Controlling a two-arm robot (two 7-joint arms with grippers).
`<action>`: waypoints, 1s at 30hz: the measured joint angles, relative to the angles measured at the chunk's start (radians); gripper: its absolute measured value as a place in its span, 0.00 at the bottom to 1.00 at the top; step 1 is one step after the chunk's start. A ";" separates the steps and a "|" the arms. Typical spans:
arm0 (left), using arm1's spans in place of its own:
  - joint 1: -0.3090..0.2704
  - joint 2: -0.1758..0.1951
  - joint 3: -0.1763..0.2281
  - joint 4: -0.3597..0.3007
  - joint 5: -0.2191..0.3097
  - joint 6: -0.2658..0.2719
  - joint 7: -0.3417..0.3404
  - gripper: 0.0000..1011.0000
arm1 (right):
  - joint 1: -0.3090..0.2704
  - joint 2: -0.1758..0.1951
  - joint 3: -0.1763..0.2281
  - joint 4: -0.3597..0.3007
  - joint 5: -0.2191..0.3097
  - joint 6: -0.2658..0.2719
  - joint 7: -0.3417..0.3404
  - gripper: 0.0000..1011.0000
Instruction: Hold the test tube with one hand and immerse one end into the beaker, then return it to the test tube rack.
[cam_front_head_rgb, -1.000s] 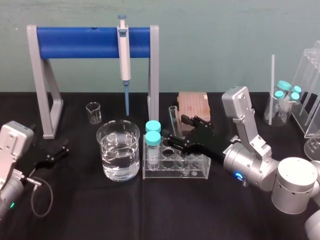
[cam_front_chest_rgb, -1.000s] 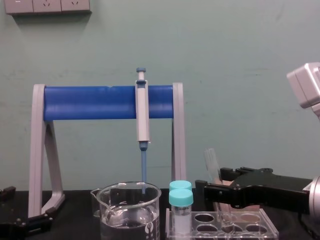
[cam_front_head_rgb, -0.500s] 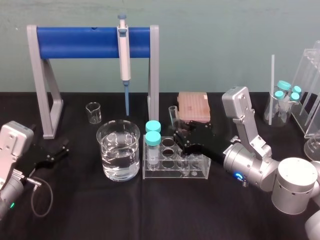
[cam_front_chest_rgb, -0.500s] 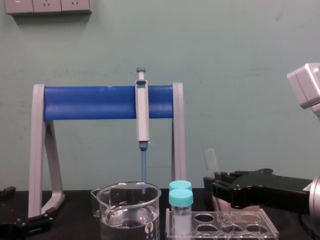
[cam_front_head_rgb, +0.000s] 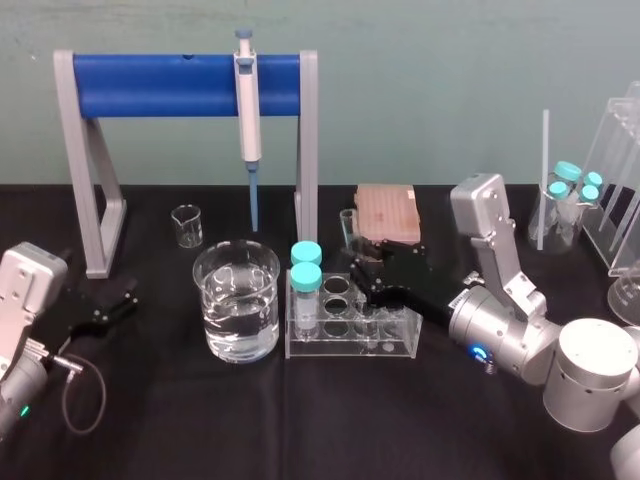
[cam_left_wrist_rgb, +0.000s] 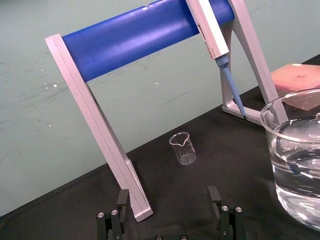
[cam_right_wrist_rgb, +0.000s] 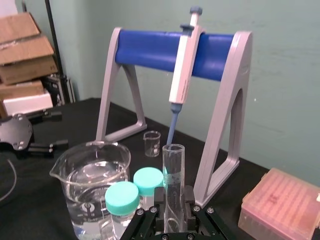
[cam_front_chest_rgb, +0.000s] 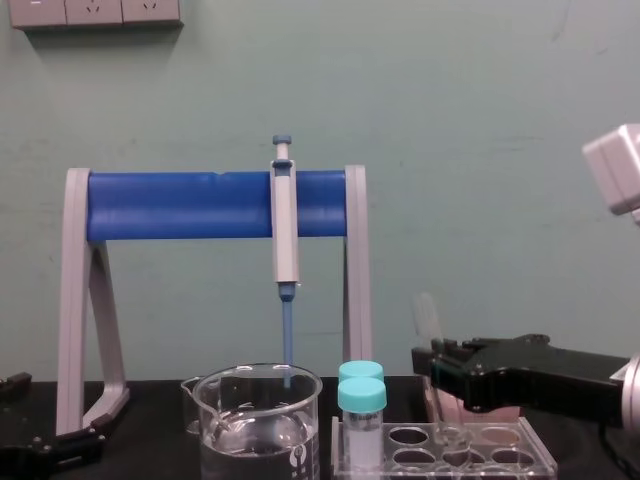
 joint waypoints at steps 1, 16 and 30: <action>0.000 0.000 0.000 0.000 0.000 0.000 0.000 0.99 | -0.002 -0.001 0.003 0.000 0.002 -0.006 0.000 0.22; 0.000 0.000 0.000 0.000 0.000 0.000 0.000 0.99 | -0.042 -0.016 0.047 -0.017 0.024 -0.076 -0.004 0.22; 0.000 0.000 0.000 0.000 0.000 0.000 0.000 0.99 | -0.043 -0.023 0.079 -0.075 0.073 -0.105 0.012 0.22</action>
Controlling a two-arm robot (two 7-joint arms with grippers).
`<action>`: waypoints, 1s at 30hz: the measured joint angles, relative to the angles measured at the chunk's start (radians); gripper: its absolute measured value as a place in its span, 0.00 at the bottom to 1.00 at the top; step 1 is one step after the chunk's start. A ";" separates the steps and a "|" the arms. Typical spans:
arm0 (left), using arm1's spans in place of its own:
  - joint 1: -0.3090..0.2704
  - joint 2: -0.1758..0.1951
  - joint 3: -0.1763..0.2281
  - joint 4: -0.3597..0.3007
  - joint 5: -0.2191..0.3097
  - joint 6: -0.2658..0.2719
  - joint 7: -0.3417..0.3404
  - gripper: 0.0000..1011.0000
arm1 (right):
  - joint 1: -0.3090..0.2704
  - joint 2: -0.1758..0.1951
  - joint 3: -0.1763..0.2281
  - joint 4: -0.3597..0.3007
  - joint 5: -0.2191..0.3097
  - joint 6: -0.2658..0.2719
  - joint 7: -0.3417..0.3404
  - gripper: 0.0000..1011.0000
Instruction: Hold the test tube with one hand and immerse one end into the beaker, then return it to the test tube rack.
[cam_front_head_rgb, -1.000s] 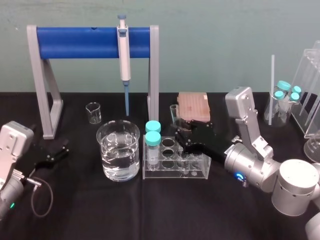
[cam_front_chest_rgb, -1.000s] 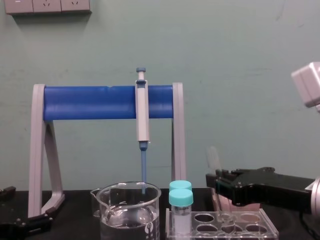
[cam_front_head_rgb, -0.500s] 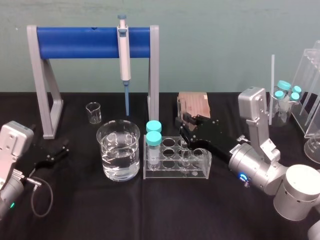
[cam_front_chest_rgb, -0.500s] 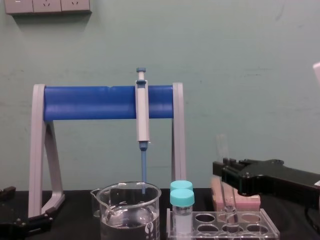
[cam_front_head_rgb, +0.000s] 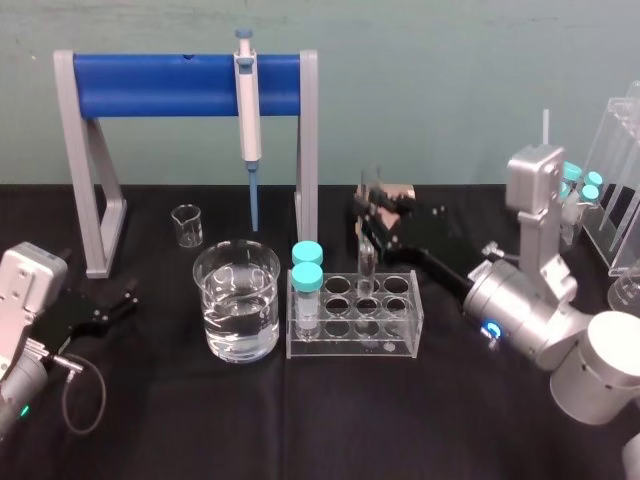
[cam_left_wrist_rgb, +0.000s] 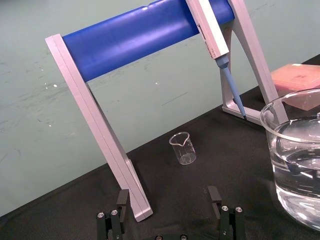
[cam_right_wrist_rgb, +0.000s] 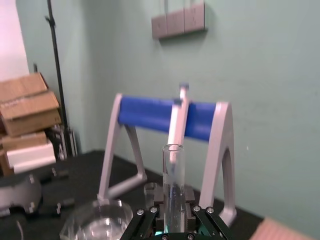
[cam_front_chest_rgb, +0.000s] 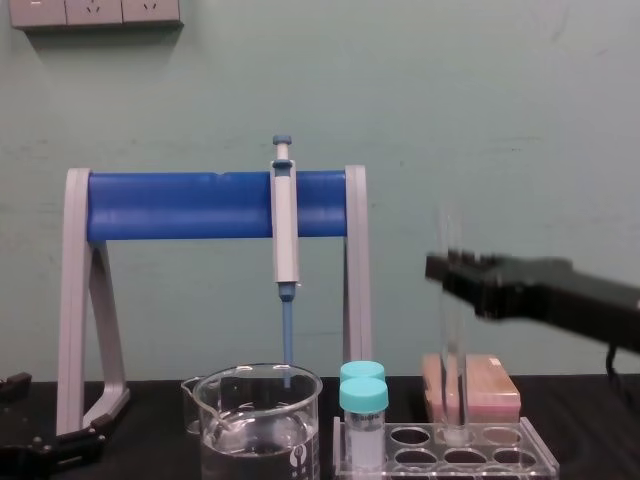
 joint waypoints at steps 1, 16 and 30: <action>0.000 0.000 0.000 0.000 0.000 0.000 0.000 0.99 | 0.003 -0.001 0.004 -0.013 0.008 -0.005 0.002 0.22; 0.000 0.000 0.000 0.000 0.000 0.000 0.000 0.99 | 0.030 0.017 0.045 -0.108 0.043 -0.041 -0.007 0.22; 0.000 0.000 0.000 0.000 0.000 0.000 0.000 0.99 | 0.016 0.027 0.047 -0.117 0.045 -0.036 -0.017 0.22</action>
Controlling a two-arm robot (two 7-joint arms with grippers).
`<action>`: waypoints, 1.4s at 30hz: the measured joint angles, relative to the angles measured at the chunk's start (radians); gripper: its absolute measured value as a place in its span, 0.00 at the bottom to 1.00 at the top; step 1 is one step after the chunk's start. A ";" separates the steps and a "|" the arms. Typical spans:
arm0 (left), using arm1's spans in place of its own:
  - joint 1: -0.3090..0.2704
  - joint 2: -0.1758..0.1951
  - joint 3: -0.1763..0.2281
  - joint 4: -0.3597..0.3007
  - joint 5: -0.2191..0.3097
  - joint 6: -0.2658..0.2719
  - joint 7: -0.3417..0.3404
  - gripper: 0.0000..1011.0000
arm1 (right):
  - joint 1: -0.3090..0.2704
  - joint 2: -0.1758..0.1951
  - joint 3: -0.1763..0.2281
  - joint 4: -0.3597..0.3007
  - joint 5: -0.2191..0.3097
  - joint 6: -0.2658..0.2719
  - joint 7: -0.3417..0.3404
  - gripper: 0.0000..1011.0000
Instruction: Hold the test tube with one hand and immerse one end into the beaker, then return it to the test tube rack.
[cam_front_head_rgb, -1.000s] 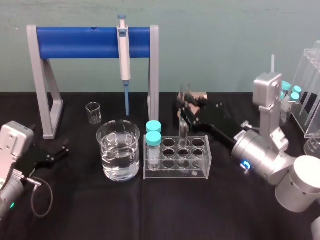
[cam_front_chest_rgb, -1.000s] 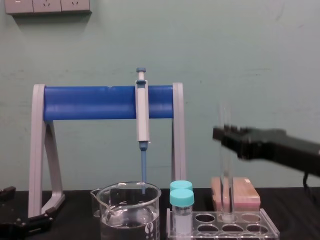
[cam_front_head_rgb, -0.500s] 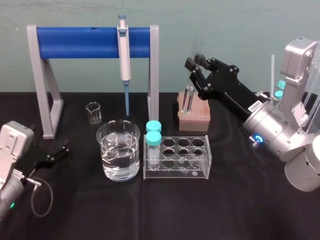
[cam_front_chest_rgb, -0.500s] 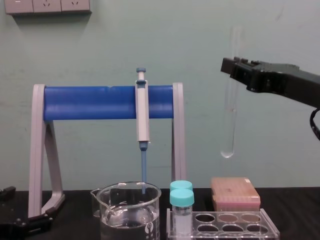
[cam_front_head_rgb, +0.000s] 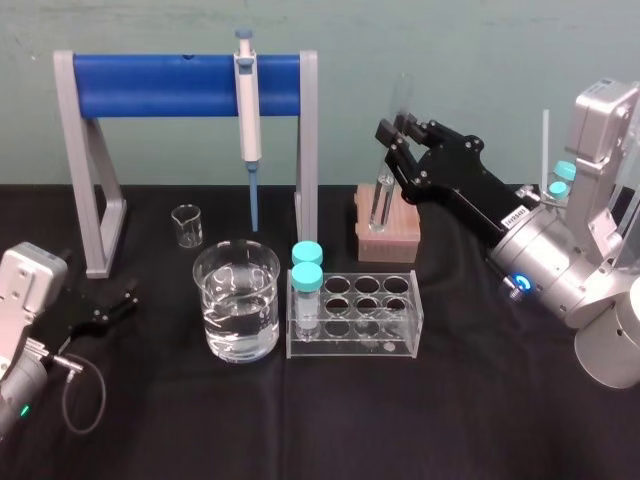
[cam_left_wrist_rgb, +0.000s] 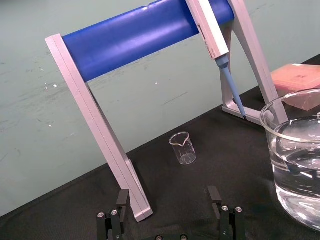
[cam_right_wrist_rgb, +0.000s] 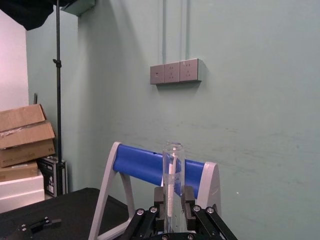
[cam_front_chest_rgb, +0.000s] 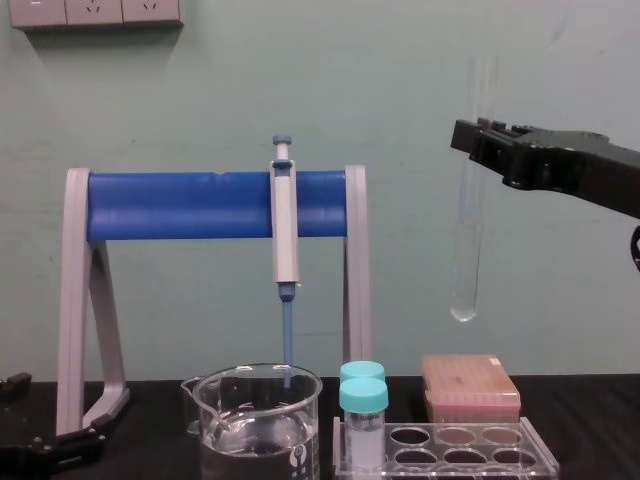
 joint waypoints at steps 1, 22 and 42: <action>0.000 0.000 0.000 0.000 0.000 0.000 0.000 0.99 | -0.001 0.000 -0.001 0.000 0.000 0.001 0.000 0.22; 0.000 0.000 0.000 0.000 0.000 0.000 0.000 0.99 | -0.009 0.005 -0.006 -0.008 0.000 0.003 -0.003 0.22; 0.000 0.000 0.000 0.000 0.000 0.000 0.000 0.99 | -0.007 0.004 -0.010 -0.005 -0.001 0.005 -0.002 0.22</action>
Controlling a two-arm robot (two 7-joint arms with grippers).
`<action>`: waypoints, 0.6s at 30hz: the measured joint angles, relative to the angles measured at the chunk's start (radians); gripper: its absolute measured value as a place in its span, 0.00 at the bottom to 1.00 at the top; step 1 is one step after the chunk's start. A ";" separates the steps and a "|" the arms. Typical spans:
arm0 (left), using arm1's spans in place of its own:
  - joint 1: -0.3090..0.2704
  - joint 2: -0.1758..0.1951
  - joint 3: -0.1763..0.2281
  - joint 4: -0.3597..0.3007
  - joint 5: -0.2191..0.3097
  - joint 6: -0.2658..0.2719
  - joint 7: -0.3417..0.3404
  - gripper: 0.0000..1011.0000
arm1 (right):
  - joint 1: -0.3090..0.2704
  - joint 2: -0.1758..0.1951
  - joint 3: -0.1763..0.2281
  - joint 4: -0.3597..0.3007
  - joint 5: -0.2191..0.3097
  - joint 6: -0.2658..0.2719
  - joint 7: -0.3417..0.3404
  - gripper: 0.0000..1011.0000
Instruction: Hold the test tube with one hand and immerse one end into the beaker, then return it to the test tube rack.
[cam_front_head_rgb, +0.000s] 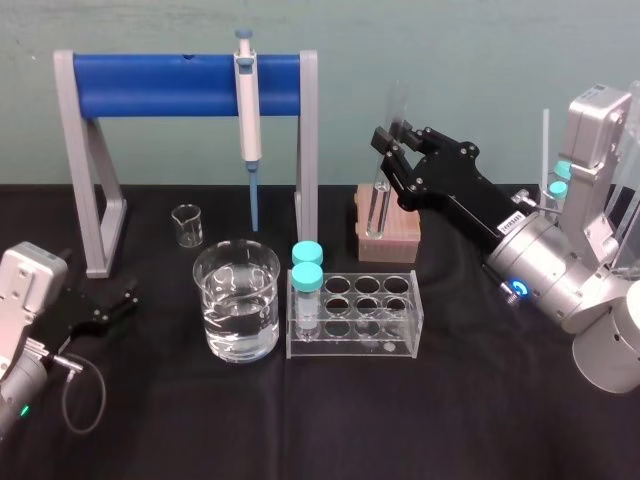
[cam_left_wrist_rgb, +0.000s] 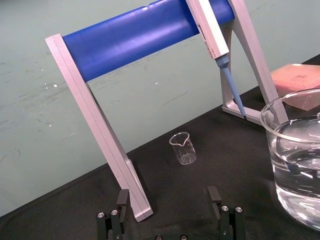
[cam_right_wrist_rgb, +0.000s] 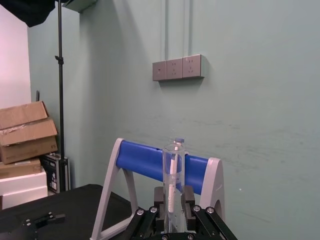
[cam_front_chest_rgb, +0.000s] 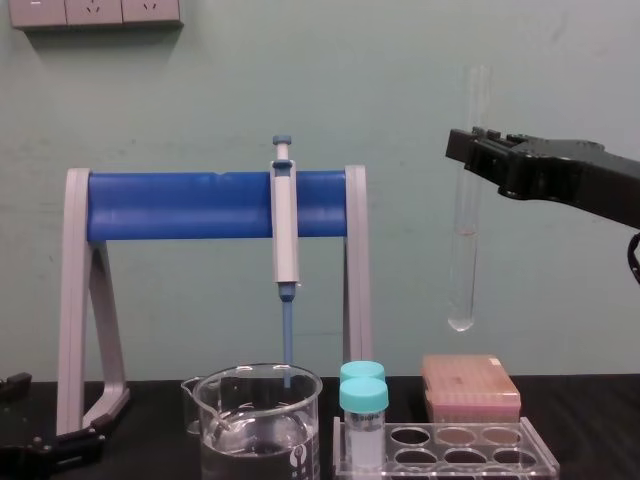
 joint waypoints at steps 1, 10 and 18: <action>0.000 0.000 0.000 0.000 0.000 0.000 0.000 0.99 | 0.001 0.000 0.000 0.001 0.000 0.000 0.000 0.22; 0.000 0.000 0.000 0.000 0.000 0.000 0.000 0.99 | 0.055 -0.026 -0.034 0.052 -0.005 -0.017 0.033 0.22; 0.000 0.000 0.000 0.000 0.000 0.000 0.000 0.99 | 0.156 -0.092 -0.124 0.152 0.008 -0.052 0.128 0.22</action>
